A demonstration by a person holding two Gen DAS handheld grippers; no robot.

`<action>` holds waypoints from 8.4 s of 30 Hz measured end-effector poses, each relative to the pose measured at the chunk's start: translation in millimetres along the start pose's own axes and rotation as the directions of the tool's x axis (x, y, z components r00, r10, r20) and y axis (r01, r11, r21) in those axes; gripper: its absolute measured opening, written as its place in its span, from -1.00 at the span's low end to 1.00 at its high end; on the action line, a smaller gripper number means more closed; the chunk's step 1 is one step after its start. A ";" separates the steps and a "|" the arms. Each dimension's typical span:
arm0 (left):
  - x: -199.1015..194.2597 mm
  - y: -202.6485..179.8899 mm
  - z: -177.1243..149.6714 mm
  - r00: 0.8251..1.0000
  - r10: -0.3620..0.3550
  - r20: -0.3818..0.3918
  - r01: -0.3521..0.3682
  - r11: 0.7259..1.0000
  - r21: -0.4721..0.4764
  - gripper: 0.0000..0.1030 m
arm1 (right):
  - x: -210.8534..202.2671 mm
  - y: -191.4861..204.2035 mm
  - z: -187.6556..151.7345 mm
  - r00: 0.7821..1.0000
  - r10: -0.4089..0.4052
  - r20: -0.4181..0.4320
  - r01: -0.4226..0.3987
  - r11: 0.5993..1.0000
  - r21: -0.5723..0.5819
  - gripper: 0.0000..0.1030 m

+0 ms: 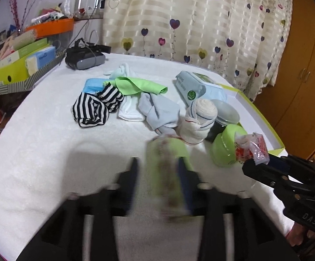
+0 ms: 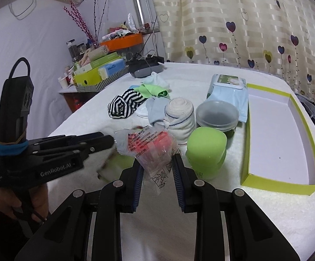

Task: Organize soft objects
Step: 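Lift the green roll with the left tool while the right tool lifts the bag, then lower the green roll into the white box while the right tool drops the bag there, then withdraw both open tools from the box toward the socks, then grasp the grey sock with the left tool, then grasp the black-and-white striped sock with the right tool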

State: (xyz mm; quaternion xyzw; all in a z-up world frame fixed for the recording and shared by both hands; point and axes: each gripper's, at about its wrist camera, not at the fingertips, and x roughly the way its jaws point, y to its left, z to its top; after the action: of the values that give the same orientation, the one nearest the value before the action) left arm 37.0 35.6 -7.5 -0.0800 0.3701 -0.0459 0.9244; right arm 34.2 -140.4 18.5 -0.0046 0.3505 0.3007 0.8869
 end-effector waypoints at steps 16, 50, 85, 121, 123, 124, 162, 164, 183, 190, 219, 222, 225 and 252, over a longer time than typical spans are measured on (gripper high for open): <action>41.0 -18.9 -13.9 0.993 -0.024 -0.119 0.028 0.999 0.034 -0.23 | 0.6 -5.9 -2.3 1.000 -0.011 -0.011 0.011 1.000 0.006 -0.46; -23.3 -68.6 30.8 0.996 -0.028 0.083 0.020 0.995 0.095 -0.72 | -45.2 -33.7 7.7 0.993 -0.051 0.109 0.049 0.999 0.018 -0.46; 70.3 -195.4 64.7 0.982 -0.180 -0.060 0.189 0.952 0.240 -0.72 | -47.1 -174.2 0.2 0.973 -0.229 0.034 0.217 0.953 0.209 -0.46; 53.1 -198.6 66.3 0.979 -0.201 -0.021 0.200 0.948 0.248 -0.60 | -65.1 -168.4 0.2 0.950 -0.311 0.031 0.300 0.936 0.183 0.08; 46.5 -195.5 66.1 0.980 -0.197 -0.008 0.193 0.950 0.247 -0.60 | -69.2 -163.7 1.4 0.948 -0.315 0.046 0.302 0.936 0.179 0.10; 43.4 -193.6 66.0 0.981 -0.195 -0.002 0.190 0.951 0.244 -0.60 | -71.4 -160.7 2.1 0.948 -0.312 0.053 0.299 0.938 0.176 0.10; 2.1 -72.6 55.8 0.996 -0.039 0.078 0.034 0.997 0.071 -0.46 | -42.0 -52.2 27.6 0.986 -0.155 0.061 0.155 0.988 0.005 0.10; 3.0 -68.3 54.9 0.997 -0.031 0.076 0.026 0.998 0.062 -0.45 | -39.3 -49.9 28.2 0.987 -0.148 0.057 0.149 0.989 -0.002 0.10; 22.7 -30.8 51.6 0.999 0.008 0.036 -0.008 1.000 -0.005 -0.32 | -13.6 -34.0 38.7 0.994 -0.102 0.030 0.104 0.993 -0.049 0.10; 33.7 -4.5 51.0 1.000 0.015 0.023 -0.014 0.998 -0.065 -0.23 | -6.3 -33.2 42.6 0.995 -0.096 0.024 0.098 0.994 -0.057 0.10; 99.2 16.3 63.1 0.991 -0.091 -0.094 0.070 0.976 -0.208 -0.74 | 8.8 -46.6 53.6 0.998 -0.061 0.022 0.062 0.997 -0.041 0.10; 88.7 18.3 60.0 0.992 -0.094 -0.080 0.077 0.977 -0.198 -0.77 | 8.8 -44.2 54.8 0.998 -0.062 0.026 0.063 0.997 -0.047 0.10; 77.9 22.6 56.7 0.993 -0.097 -0.070 0.082 0.977 -0.197 -0.79 | 7.9 -38.8 57.0 0.998 -0.061 0.033 0.063 0.996 -0.059 0.10; 7.0 124.0 20.0 0.999 0.034 0.033 -0.023 0.956 -0.291 -0.81 | 104.3 60.9 91.7 0.997 0.026 -0.070 -0.041 0.976 -0.215 0.10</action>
State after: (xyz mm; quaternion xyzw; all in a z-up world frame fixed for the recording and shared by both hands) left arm 59.1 158.7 -20.5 -0.2106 0.3567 0.0237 0.9099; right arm 118.1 -15.1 34.9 -0.1054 0.3451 0.3517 0.8638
